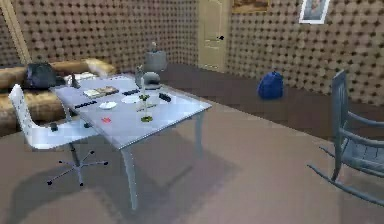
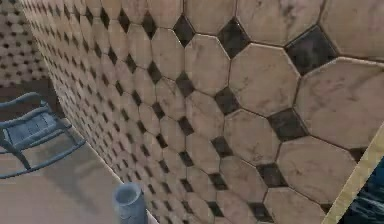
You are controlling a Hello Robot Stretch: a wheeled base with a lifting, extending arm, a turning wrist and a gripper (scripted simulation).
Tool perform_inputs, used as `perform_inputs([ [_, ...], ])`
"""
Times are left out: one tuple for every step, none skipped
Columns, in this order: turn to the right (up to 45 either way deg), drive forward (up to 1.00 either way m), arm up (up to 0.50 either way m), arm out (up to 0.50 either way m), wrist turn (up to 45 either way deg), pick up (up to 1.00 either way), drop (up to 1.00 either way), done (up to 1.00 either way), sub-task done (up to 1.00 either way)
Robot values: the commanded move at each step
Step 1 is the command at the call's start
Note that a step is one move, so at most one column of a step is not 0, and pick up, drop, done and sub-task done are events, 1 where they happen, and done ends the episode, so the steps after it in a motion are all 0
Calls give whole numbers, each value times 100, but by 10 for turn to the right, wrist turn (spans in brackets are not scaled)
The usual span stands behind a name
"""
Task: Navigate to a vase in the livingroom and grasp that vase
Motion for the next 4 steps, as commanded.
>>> perform_inputs([
  [-330, 0, 0, 0, 0, 0, 0, 0, 0],
  [0, 90, 0, 0, 0, 0, 0, 0, 0],
  [-450, 0, 0, 0, 0, 0, 0, 0, 0],
  [-270, 0, 0, 0, 0, 0, 0, 0, 0],
])
